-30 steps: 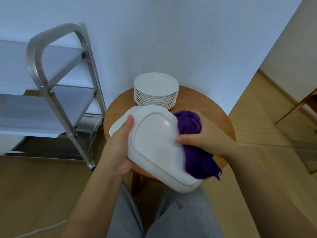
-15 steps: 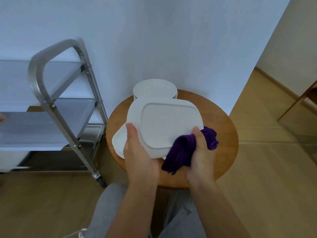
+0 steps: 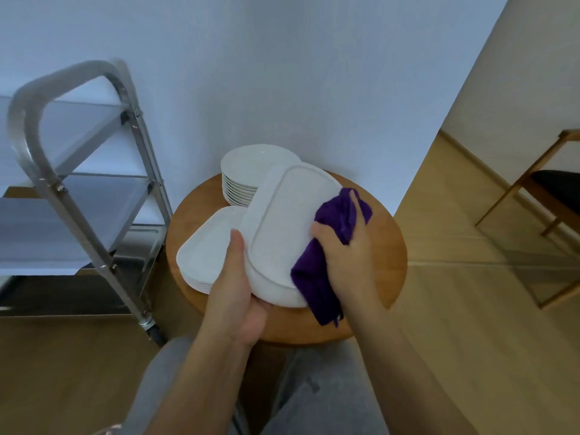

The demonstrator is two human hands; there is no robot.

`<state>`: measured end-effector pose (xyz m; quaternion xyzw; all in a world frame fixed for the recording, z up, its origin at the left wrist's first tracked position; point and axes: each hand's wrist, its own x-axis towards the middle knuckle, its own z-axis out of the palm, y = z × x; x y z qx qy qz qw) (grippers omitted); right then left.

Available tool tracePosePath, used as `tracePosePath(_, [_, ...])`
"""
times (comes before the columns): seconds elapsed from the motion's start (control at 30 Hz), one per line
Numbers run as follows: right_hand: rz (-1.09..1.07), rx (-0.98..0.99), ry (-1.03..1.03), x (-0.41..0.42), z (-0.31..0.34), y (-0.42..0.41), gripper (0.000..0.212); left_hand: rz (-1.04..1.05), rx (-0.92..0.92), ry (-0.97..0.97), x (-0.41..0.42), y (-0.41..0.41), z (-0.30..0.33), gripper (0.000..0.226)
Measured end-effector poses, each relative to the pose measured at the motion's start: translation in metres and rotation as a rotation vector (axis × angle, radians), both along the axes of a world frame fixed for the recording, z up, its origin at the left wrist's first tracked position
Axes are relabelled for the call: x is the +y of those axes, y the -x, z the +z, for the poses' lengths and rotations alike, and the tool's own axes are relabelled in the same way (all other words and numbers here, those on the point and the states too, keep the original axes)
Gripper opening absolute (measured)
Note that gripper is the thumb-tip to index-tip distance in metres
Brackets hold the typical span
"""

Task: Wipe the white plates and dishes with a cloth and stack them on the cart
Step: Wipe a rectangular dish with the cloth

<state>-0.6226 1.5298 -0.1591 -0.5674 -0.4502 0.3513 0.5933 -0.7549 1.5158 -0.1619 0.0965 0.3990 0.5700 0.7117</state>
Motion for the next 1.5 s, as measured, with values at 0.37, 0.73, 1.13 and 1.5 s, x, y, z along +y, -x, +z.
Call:
tracePosePath(0.37, [0.061, -0.343, 0.026, -0.031, -0.021, 0.064, 0.068, -0.005, 0.456, -0.19, -0.015, -0.007, -0.01, 0.021])
tracePosePath(0.73, [0.061, -0.261, 0.052, 0.024, -0.012, 0.011, 0.045, -0.095, 0.653, -0.291, -0.045, -0.005, -0.022, 0.029])
tracePosePath(1.13, [0.17, 0.667, 0.459, -0.029, -0.023, 0.04, 0.093, -0.308, 1.431, -0.781, -0.031, 0.01, -0.026, 0.074])
tracePosePath(1.5, [-0.042, 1.009, 0.301, -0.028, -0.042, 0.024, 0.028, -0.016, 1.37, -0.448, -0.028, 0.021, -0.04, 0.063])
